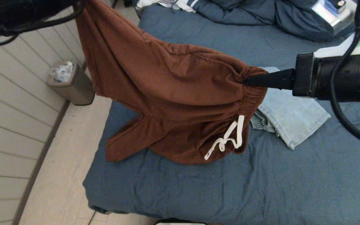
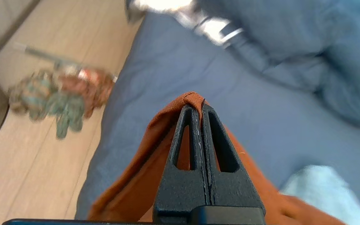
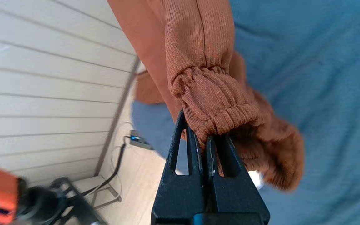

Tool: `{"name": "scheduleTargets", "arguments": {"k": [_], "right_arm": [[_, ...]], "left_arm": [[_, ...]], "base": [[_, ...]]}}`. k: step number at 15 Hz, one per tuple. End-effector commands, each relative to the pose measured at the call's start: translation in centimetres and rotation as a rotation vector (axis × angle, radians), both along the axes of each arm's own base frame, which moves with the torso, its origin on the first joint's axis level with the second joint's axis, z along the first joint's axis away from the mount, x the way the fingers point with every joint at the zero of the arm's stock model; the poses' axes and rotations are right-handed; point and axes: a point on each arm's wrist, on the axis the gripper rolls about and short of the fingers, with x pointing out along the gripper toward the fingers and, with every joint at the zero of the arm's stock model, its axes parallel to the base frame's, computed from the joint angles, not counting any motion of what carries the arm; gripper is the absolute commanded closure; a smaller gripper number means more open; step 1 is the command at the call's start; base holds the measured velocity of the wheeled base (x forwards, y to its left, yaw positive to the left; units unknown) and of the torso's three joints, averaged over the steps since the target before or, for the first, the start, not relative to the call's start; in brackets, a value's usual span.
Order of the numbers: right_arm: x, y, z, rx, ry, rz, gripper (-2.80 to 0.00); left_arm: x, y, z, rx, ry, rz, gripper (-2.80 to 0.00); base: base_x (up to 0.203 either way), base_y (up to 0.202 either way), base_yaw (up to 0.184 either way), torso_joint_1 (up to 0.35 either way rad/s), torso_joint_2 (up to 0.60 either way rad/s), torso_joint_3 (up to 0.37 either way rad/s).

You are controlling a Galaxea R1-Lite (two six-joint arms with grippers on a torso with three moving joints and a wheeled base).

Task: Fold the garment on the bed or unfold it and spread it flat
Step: Unford the brown shorts

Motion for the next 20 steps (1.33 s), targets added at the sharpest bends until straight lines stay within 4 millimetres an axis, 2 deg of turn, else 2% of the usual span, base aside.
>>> {"name": "scheduleTargets", "arguments": {"k": [1, 2, 4, 8, 11, 14, 15, 16, 20], "right_arm": [[3.2, -1.1, -2.0, -0.023, 0.068, -0.048, 0.00], [4.5, -1.4, -2.6, -0.025, 0.082, -0.058, 0.00], [7.2, -2.0, -4.0, -0.022, 0.089, -0.090, 0.00], [11.2, -3.4, -6.7, -0.007, 0.093, -0.119, 0.00], [12.2, -3.3, -8.2, -0.055, 0.090, -0.107, 0.00], [12.3, -3.3, -8.7, -0.069, 0.098, -0.103, 0.00], [12.3, -3.3, -8.8, -0.070, 0.101, -0.105, -2.80], [12.2, -3.3, -8.8, -0.069, 0.100, -0.104, -2.80], [12.1, -3.9, -8.5, -0.063, 0.089, -0.119, -2.80]], "left_arm": [[8.1, -2.4, -4.5, 0.023, 0.100, 0.036, 0.00], [10.2, -3.0, -5.9, 0.029, 0.121, 0.053, 0.00], [12.8, -3.7, -8.4, 0.072, 0.157, 0.075, 0.00], [15.1, -4.4, -11.1, 0.178, 0.160, 0.095, 0.00], [15.7, -4.6, -11.8, 0.214, 0.144, 0.103, 0.00], [15.7, -4.7, -11.9, 0.226, 0.148, 0.105, 0.00], [15.7, -4.6, -11.9, 0.225, 0.151, 0.113, 0.00], [15.6, -4.7, -11.8, 0.226, 0.149, 0.115, -2.80], [15.4, -4.8, -11.5, 0.219, 0.138, 0.115, -2.80]], "base": [[0.000, 0.000, 0.000, 0.000, 0.00, 0.000], [0.000, 0.000, 0.000, 0.000, 0.00, 0.000], [0.000, 0.000, 0.000, 0.000, 0.00, 0.000], [0.000, 0.000, 0.000, 0.000, 0.00, 0.000], [0.000, 0.000, 0.000, 0.000, 0.00, 0.000], [0.000, 0.000, 0.000, 0.000, 0.00, 0.000], [0.000, 0.000, 0.000, 0.000, 0.00, 0.000], [0.000, 0.000, 0.000, 0.000, 0.00, 0.000], [0.000, 0.000, 0.000, 0.000, 0.00, 0.000]]}}
